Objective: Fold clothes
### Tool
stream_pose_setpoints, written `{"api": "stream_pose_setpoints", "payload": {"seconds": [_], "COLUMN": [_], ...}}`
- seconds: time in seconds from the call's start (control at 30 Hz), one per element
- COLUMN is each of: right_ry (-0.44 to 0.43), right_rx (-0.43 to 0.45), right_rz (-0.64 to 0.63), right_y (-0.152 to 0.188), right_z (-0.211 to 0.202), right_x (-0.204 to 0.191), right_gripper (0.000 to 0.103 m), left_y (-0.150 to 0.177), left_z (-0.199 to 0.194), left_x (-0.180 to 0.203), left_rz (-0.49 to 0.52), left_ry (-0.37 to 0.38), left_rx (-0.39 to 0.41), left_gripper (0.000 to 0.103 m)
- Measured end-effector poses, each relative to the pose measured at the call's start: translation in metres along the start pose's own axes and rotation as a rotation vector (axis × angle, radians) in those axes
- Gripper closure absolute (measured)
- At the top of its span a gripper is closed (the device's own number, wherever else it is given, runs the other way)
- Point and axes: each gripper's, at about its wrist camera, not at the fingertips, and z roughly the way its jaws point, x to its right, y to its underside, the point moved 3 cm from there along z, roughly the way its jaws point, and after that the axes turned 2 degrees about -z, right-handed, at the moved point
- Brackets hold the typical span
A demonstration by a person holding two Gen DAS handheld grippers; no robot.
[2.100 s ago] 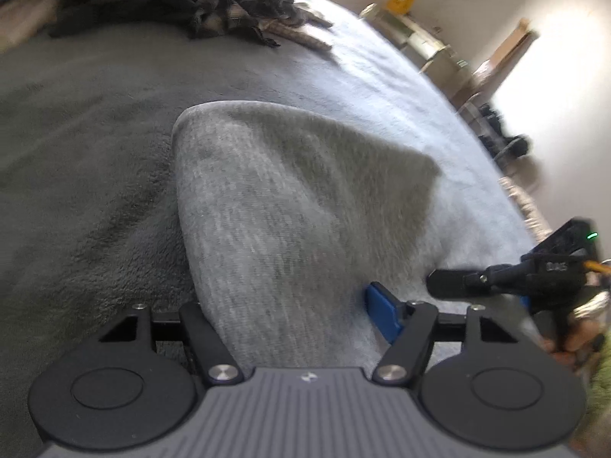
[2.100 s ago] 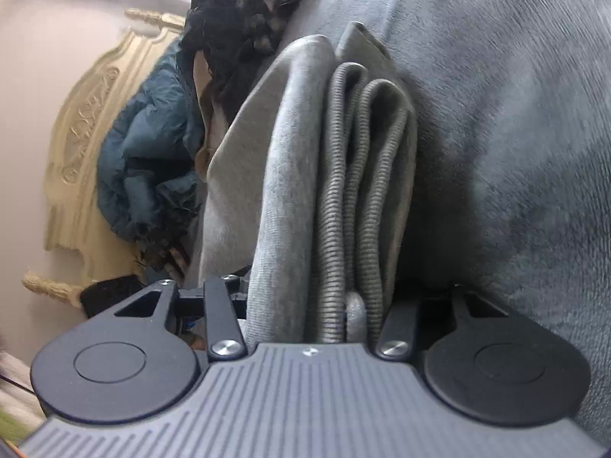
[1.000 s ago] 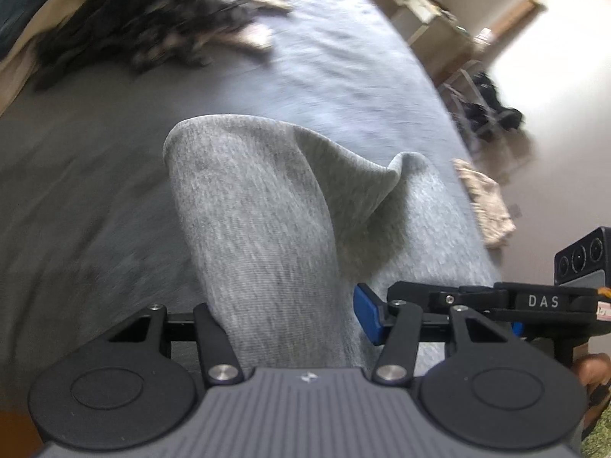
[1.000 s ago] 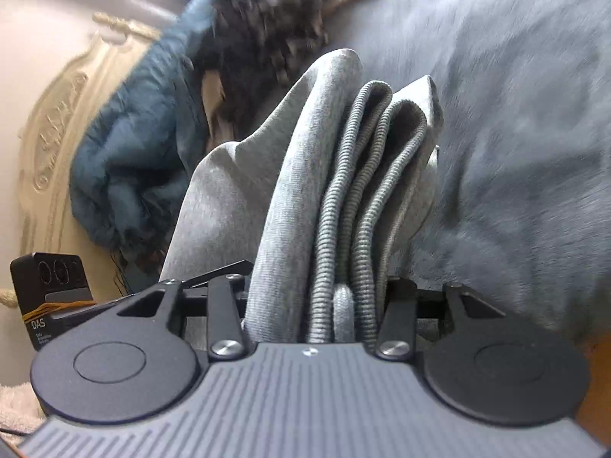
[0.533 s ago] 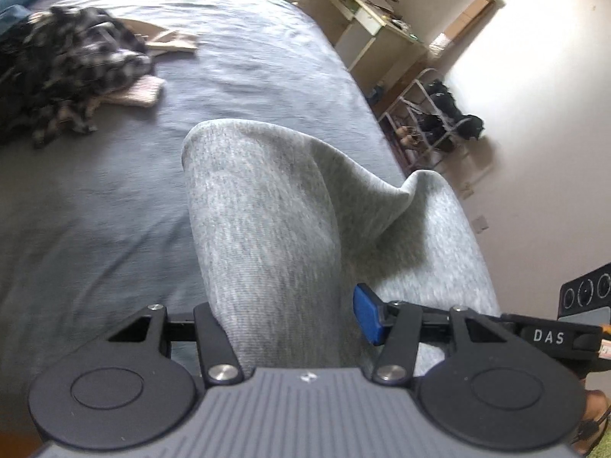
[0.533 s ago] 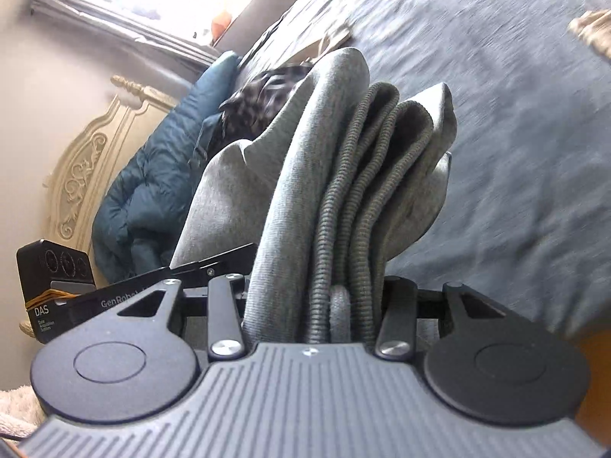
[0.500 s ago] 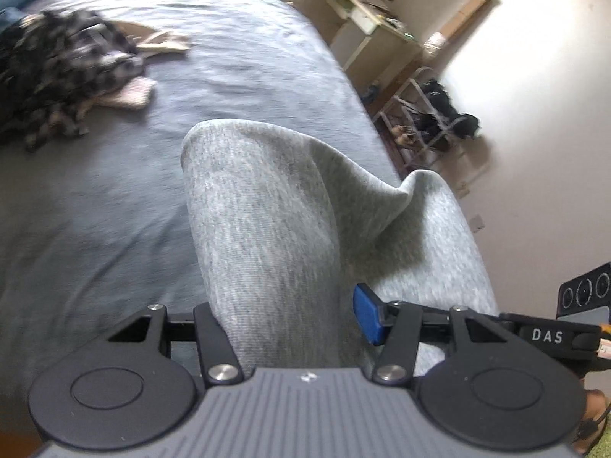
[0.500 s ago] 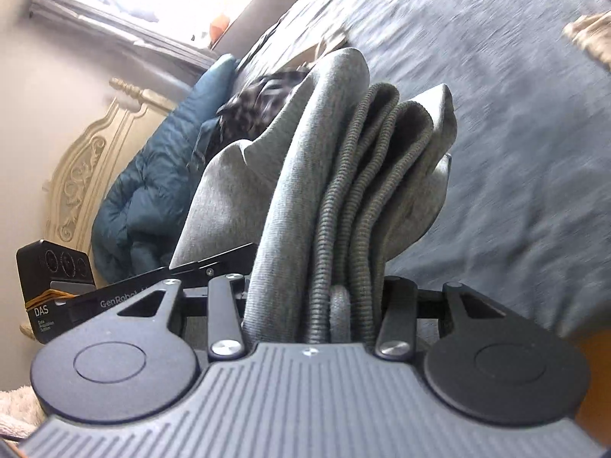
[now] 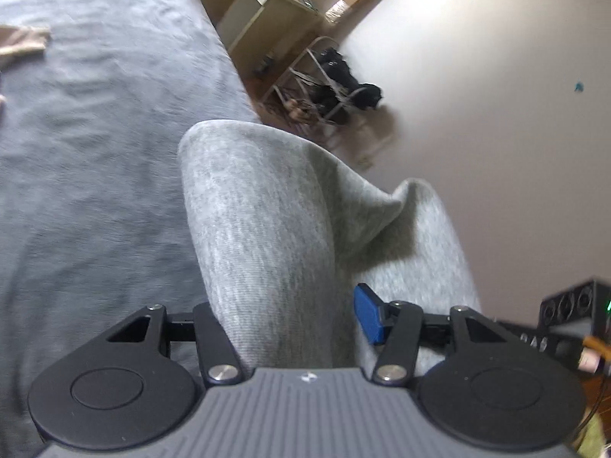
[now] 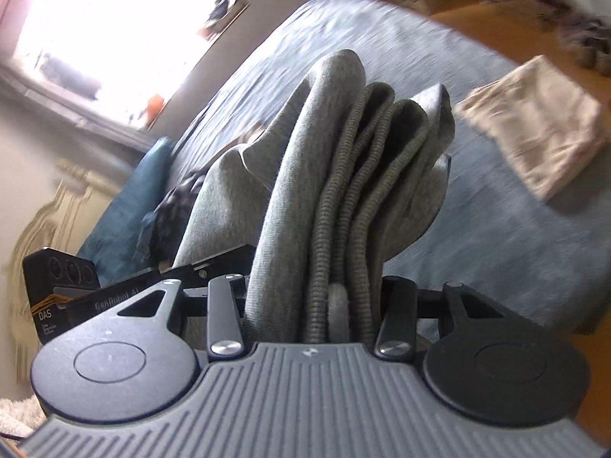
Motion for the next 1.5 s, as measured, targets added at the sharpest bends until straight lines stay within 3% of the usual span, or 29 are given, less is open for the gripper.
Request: {"api": "stream_pose_setpoints", "payload": {"seconds": [0.13, 0.3, 0.57, 0.8, 1.13, 1.5], "right_ry": [0.027, -0.007, -0.102, -0.120, -0.026, -0.025], "right_rx": [0.005, -0.019, -0.182, -0.280, -0.275, -0.227], "right_rz": [0.057, 0.093, 0.030, -0.040, -0.057, -0.164], "right_y": [-0.007, -0.026, -0.078, -0.123, -0.170, -0.234], "right_z": [0.001, -0.002, -0.009, -0.007, 0.040, 0.128], "right_x": [0.018, 0.062, 0.153, 0.213, 0.275, 0.313], "right_gripper": [0.061, 0.061, 0.061, 0.061, 0.061, 0.061], "left_y": [-0.007, -0.009, 0.006, 0.011, -0.009, -0.061], "left_z": [0.026, 0.061, 0.139, 0.205, 0.309, 0.390], "left_x": [0.010, 0.031, 0.079, 0.104, 0.060, 0.000], "left_rz": [0.019, 0.023, -0.125, -0.179, -0.274, -0.228], "left_ry": [0.020, -0.029, -0.175, -0.198, -0.108, -0.096], "left_rx": [-0.018, -0.030, 0.032, 0.040, 0.047, 0.084], "left_gripper": [0.048, 0.048, 0.049, 0.049, 0.048, 0.048]}}
